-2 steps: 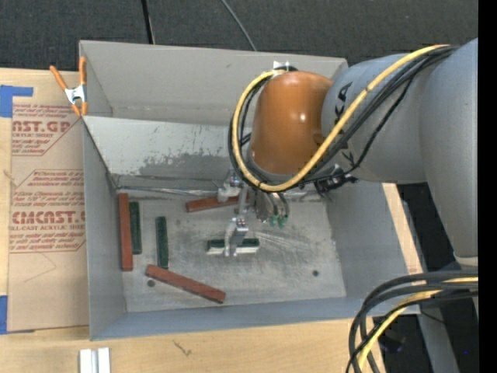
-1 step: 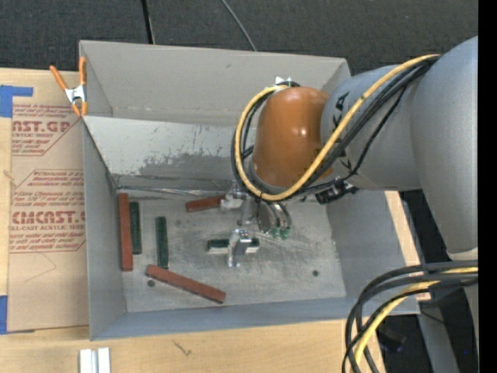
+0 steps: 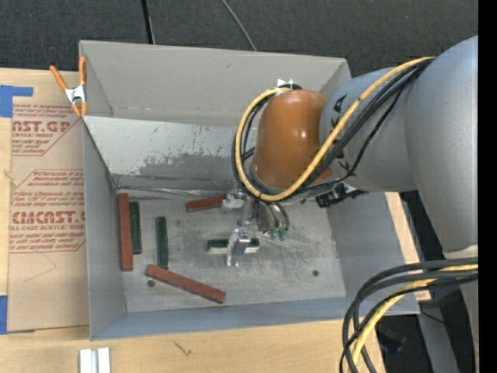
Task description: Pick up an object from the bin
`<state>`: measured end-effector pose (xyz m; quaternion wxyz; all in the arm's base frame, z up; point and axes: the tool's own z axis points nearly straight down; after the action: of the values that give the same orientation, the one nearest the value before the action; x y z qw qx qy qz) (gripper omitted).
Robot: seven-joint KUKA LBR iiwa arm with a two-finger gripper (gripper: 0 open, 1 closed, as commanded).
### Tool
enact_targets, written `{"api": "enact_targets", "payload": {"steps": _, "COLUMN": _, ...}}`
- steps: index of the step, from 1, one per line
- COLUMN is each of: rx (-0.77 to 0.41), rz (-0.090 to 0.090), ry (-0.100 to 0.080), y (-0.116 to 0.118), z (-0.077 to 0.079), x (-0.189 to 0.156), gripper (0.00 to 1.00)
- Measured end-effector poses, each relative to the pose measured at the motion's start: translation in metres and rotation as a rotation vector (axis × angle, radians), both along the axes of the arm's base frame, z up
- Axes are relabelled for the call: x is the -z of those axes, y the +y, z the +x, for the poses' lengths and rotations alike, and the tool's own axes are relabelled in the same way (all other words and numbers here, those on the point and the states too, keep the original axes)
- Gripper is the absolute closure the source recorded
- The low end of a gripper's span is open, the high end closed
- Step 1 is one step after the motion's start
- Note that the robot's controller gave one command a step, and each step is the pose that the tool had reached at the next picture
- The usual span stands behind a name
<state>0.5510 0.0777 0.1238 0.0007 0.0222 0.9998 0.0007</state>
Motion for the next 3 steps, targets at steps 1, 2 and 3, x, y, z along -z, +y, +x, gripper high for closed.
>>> {"api": "enact_targets", "payload": {"steps": 1, "rx": -0.072, "rz": 0.000, "ry": -0.007, "y": 0.0032, "z": -0.0080, "x": 0.0513, "gripper": 0.00}}
{"api": "enact_targets", "payload": {"steps": 2, "rx": -0.002, "rz": 0.005, "ry": -0.021, "y": 0.0057, "z": -0.0014, "x": 0.0556, "gripper": 1.00}}
{"api": "enact_targets", "payload": {"steps": 3, "rx": 0.004, "rz": 0.005, "ry": -0.021, "y": 0.0056, "z": -0.0017, "x": 0.0548, "gripper": 1.00}}
